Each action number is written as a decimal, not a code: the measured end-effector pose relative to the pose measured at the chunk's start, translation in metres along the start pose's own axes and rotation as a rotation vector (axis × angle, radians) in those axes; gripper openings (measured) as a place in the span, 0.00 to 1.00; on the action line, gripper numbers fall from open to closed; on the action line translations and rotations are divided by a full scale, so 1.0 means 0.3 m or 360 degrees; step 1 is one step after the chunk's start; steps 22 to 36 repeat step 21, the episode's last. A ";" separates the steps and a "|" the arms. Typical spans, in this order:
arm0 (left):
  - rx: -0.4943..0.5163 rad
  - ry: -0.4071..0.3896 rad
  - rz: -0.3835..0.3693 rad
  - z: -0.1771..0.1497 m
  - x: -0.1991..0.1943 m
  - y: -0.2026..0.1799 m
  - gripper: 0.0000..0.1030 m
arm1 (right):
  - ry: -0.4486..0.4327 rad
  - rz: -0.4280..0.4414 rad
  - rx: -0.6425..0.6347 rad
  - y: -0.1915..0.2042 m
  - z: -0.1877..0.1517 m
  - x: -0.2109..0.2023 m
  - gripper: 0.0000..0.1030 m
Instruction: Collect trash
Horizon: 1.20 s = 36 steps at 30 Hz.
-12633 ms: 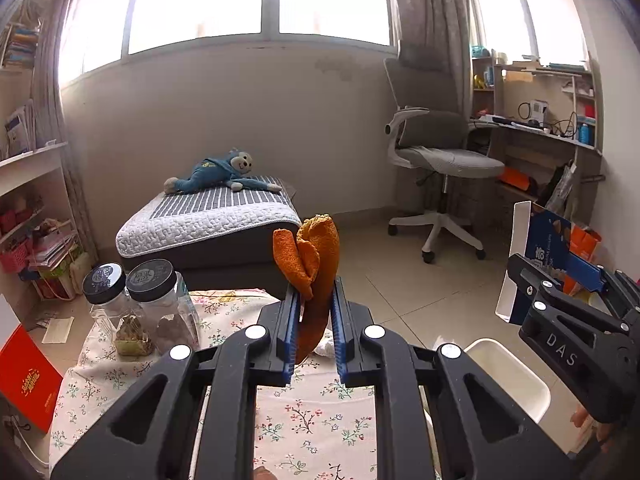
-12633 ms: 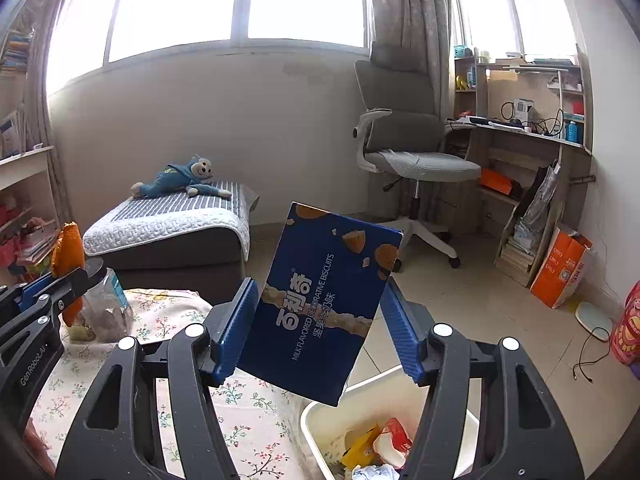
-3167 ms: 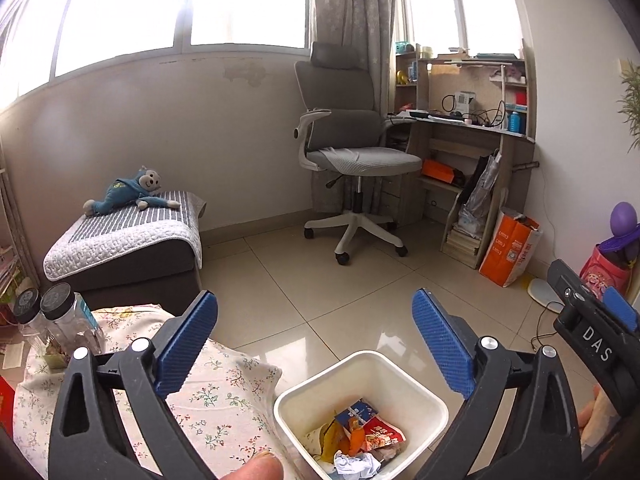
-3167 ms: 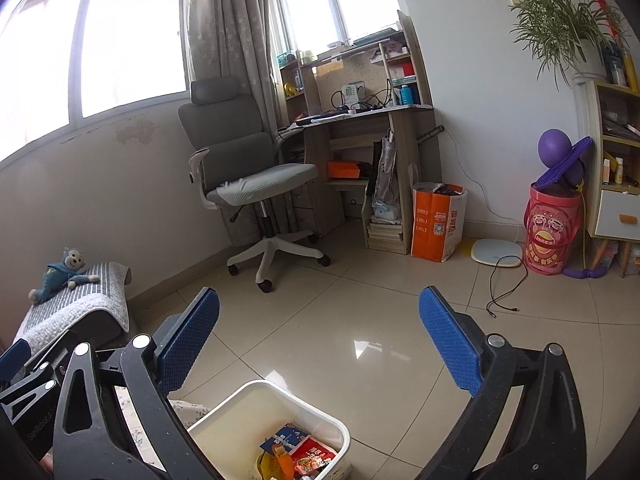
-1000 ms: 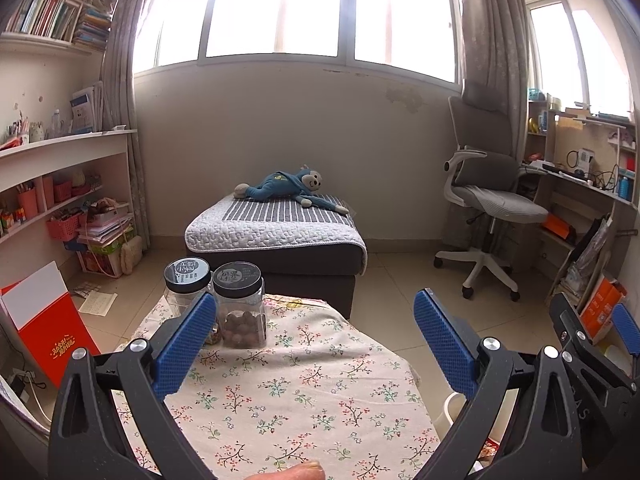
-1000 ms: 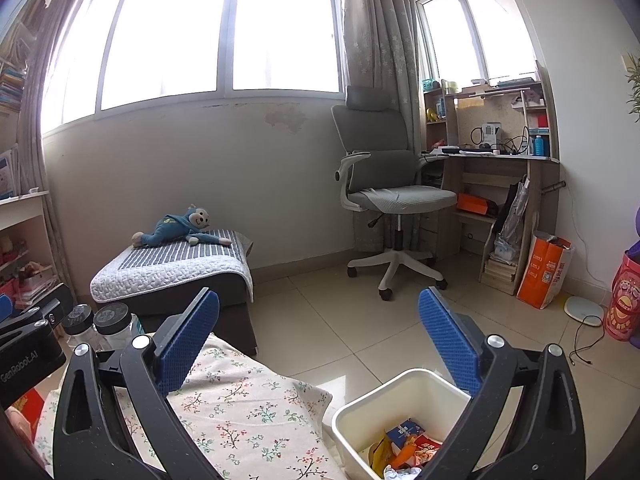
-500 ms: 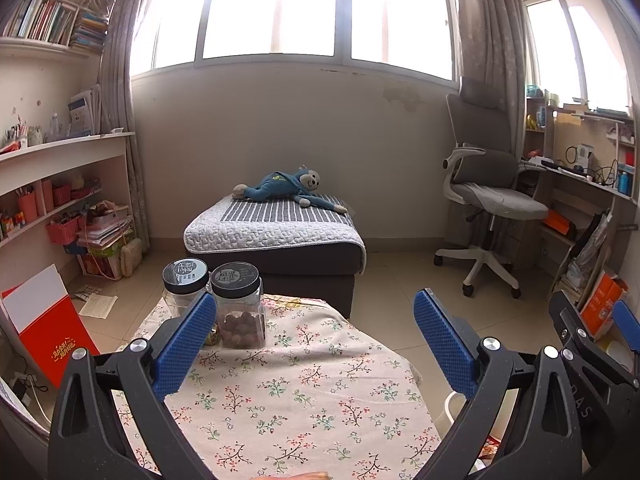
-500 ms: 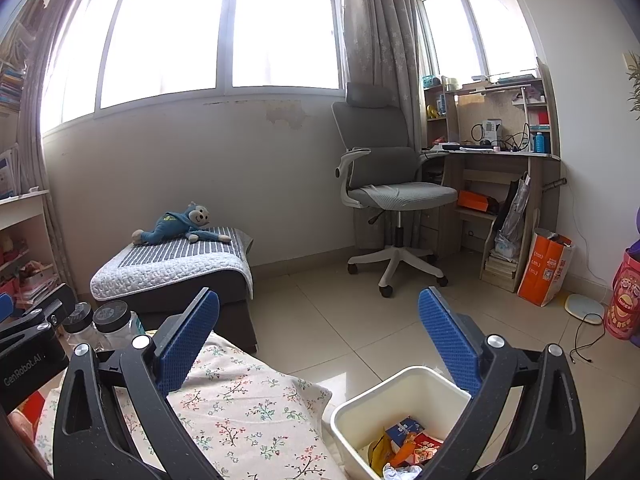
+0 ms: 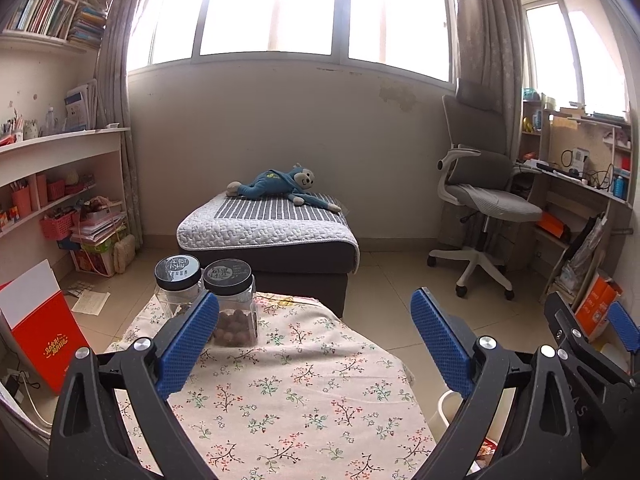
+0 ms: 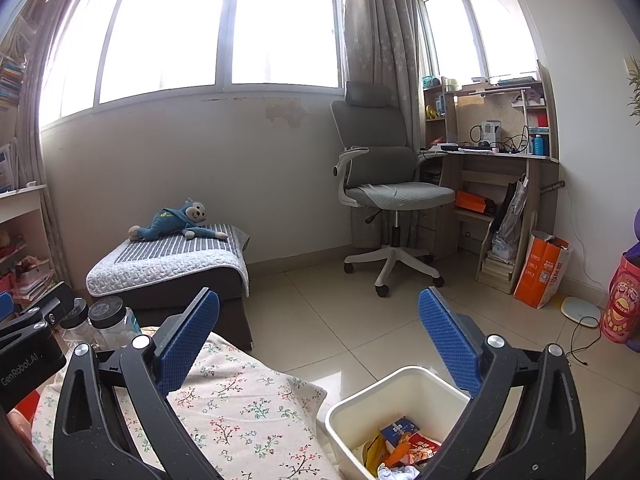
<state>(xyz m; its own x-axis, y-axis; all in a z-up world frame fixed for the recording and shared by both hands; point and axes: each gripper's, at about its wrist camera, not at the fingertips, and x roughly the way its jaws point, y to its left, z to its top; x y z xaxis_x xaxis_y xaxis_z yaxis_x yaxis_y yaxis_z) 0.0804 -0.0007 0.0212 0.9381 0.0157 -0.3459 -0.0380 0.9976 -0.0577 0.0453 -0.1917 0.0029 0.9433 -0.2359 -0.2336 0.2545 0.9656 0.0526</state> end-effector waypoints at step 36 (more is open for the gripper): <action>0.0027 -0.0031 0.0027 0.000 -0.016 -0.018 0.93 | -0.0012 -0.0009 0.0007 -0.008 0.003 0.000 0.93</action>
